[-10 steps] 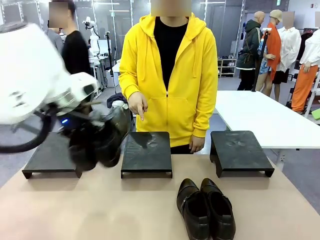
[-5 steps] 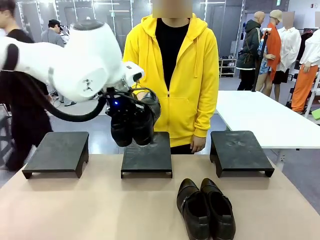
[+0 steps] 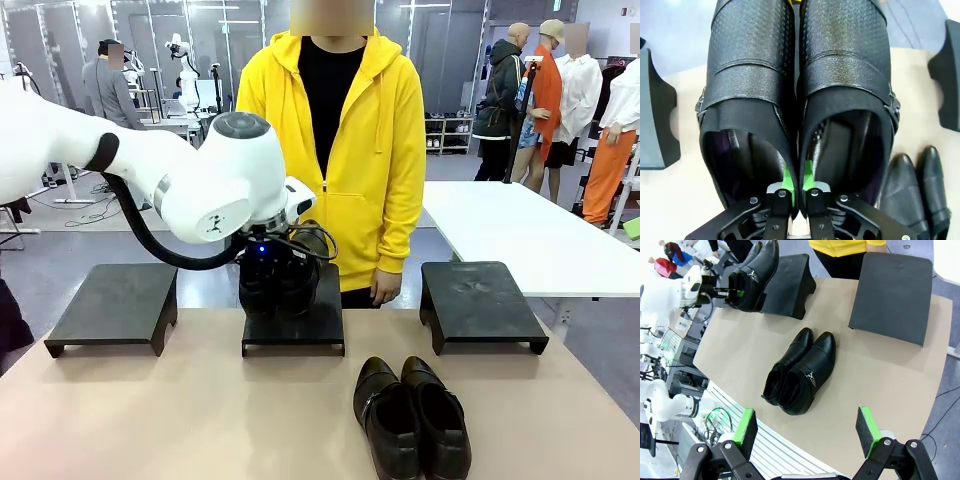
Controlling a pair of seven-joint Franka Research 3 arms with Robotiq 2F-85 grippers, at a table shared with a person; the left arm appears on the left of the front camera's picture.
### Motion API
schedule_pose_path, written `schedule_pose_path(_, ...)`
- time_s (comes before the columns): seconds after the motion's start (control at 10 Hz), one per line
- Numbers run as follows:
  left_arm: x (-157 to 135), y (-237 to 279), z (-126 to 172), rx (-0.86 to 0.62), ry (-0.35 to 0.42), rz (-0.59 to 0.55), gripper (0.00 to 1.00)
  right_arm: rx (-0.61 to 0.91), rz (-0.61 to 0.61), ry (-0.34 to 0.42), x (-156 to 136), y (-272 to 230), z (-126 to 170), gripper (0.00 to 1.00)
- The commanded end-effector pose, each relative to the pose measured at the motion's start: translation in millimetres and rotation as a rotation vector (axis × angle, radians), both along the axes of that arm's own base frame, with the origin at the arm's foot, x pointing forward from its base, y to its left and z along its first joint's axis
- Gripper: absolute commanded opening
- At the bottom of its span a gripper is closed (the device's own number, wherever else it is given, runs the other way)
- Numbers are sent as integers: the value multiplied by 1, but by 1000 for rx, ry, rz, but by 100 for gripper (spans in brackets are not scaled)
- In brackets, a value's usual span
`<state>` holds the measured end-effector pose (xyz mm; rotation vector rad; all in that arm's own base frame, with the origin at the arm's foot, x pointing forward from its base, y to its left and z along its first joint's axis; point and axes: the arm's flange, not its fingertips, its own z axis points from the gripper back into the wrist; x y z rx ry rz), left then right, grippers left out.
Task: Place the shoes on the stand as instructed by the person.
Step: Pick up one pair of Shoes and place it on the Shoes Stand indicated by the person.
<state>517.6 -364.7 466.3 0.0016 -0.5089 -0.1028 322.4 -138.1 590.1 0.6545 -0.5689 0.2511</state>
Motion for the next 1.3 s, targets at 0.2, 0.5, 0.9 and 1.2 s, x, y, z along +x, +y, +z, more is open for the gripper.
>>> schedule_pose_path(0.2,17,-8,-27,4,-88,39,8,3,12,-16,0,-1,-1,100)
schedule_pose_path(0.5,22,-16,-39,3,-98,44,8,3,12,-16,0,-1,-1,100)
schedule_pose_path(0.9,28,-19,-48,6,-95,50,8,3,12,-16,0,-1,-1,100)
schedule_pose_path(1.2,30,-24,-52,9,-102,34,8,3,12,-16,0,-1,-1,100)
